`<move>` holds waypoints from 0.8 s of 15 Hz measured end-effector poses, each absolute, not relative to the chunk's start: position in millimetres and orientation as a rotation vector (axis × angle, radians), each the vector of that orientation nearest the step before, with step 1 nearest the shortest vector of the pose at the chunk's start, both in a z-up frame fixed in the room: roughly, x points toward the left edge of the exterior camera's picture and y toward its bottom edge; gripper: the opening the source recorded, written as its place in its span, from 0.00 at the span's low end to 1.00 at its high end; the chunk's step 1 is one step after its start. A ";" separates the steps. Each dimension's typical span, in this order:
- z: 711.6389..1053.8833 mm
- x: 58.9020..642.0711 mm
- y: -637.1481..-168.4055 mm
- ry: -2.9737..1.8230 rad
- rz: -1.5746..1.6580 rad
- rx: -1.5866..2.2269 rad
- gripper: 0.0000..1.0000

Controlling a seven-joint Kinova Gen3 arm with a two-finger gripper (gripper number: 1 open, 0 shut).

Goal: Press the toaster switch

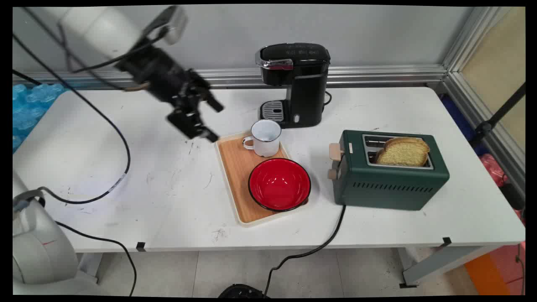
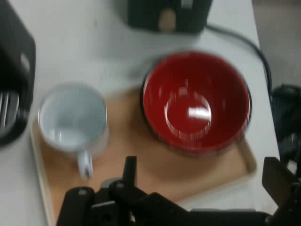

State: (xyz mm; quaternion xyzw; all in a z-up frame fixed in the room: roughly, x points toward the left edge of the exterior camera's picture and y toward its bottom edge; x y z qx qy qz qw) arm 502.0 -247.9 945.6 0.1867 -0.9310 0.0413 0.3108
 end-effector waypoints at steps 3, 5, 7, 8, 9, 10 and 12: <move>945.9 461.2 -269.0 -2.428 0.117 0.487 1.00; 945.1 441.0 -279.2 -2.416 0.122 0.481 1.00; 943.6 420.7 -289.3 -2.406 0.127 0.479 1.00; 942.3 406.6 -295.9 -2.401 0.129 0.475 1.00; 941.0 394.8 -301.3 -2.398 0.132 0.468 1.00; 939.3 381.5 -307.1 -2.397 0.134 0.459 1.00; 935.6 358.5 -316.7 -2.399 0.136 0.435 1.00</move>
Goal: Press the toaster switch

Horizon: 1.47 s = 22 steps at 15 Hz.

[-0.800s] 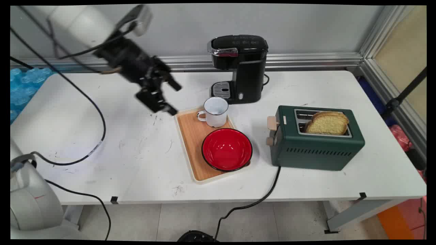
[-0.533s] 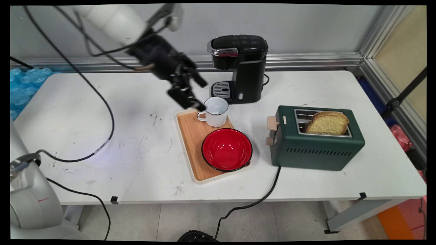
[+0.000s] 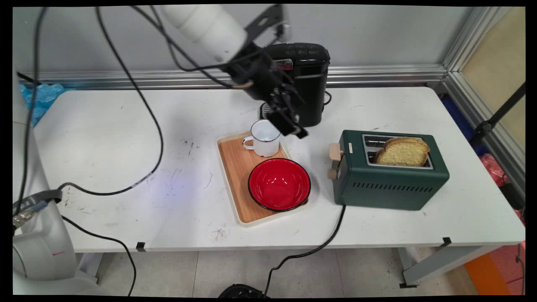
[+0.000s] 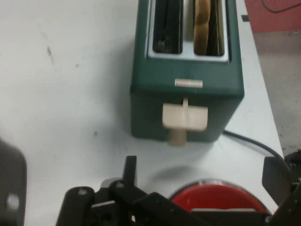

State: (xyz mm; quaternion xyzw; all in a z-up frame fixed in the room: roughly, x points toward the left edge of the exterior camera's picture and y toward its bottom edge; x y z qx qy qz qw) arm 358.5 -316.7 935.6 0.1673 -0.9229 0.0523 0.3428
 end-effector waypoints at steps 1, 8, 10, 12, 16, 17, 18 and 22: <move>933.5 347.3 -321.3 -2.402 0.138 0.420 1.00; 914.5 293.4 -345.6 -2.448 0.147 0.329 0.00; 910.2 285.3 -349.5 -2.459 0.144 0.313 0.00; 904.6 275.7 -354.2 -2.473 0.139 0.294 0.00; 893.9 264.0 -360.8 -2.506 0.125 0.261 0.00; 891.0 262.0 -362.3 -2.516 0.122 0.253 0.00; 887.7 259.9 -363.8 -2.525 0.119 0.245 0.00; 879.4 255.7 -367.4 -2.550 0.110 0.230 0.00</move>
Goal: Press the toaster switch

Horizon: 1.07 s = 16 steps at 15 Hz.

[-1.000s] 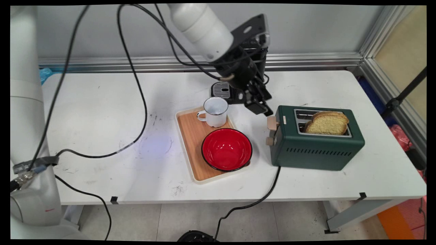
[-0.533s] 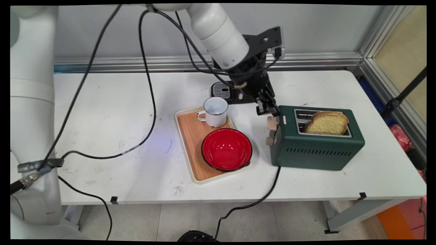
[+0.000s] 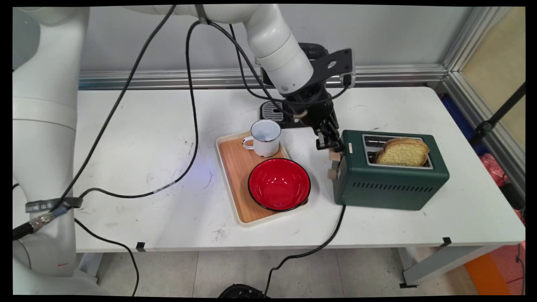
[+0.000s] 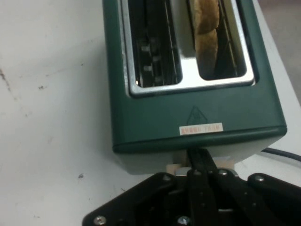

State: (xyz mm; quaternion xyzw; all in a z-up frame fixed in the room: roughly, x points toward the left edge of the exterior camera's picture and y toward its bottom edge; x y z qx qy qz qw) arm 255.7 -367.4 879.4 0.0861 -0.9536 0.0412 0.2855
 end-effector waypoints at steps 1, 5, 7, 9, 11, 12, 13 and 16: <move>877.0 254.8 -368.5 -2.557 0.108 0.227 0.00; 867.9 253.9 -371.5 -2.583 0.102 0.221 0.00; 863.0 253.6 -372.3 -2.593 0.098 0.223 0.00; 858.4 253.4 -372.6 -2.601 0.092 0.225 0.00; 853.0 252.4 -373.0 -2.608 0.087 0.224 0.00; 850.8 251.8 -373.1 -2.611 0.085 0.223 0.00; 849.5 251.4 -373.2 -2.612 0.084 0.223 0.00; 844.3 250.4 -373.6 -2.618 0.079 0.223 0.00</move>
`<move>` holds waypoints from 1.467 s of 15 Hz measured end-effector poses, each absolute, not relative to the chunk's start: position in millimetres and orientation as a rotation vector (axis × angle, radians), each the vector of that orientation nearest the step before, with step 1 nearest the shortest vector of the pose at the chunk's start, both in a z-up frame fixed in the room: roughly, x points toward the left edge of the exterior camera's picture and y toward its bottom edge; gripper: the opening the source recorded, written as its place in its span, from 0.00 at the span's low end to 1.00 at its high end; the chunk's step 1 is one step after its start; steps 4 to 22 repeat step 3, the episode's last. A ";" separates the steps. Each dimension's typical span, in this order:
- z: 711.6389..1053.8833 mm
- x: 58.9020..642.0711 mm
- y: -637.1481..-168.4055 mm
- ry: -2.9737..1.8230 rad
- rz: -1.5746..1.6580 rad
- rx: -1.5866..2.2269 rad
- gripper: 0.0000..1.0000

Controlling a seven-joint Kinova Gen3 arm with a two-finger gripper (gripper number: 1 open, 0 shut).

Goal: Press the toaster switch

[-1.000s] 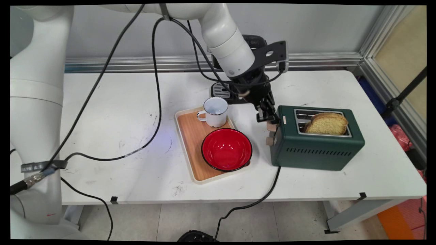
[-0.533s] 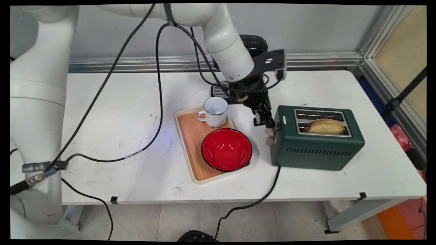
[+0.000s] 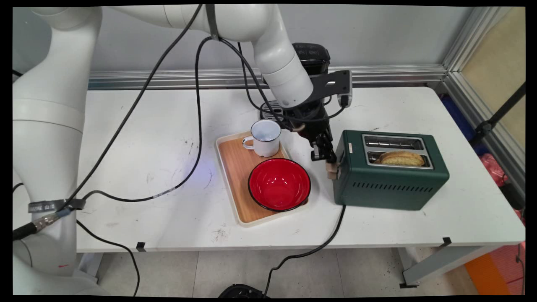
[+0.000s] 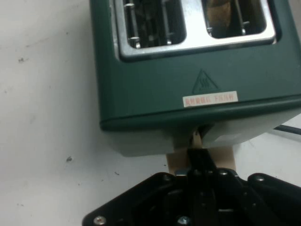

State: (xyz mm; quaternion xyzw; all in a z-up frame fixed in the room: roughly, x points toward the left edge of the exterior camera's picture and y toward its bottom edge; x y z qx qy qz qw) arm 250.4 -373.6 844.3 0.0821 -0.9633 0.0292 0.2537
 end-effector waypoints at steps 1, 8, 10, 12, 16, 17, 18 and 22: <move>843.1 250.3 -373.8 -2.619 0.079 0.224 0.00; 840.3 250.5 -374.2 -2.623 0.077 0.225 0.00; 840.3 250.5 -374.2 -2.623 0.077 0.225 0.00; 840.3 250.5 -374.2 -2.623 0.077 0.225 0.00; 840.3 250.5 -374.2 -2.623 0.077 0.225 0.00; 840.3 250.5 -374.2 -2.623 0.077 0.225 0.00; 840.3 250.5 -374.2 -2.623 0.077 0.225 0.00; 840.3 250.5 -374.2 -2.623 0.077 0.225 0.00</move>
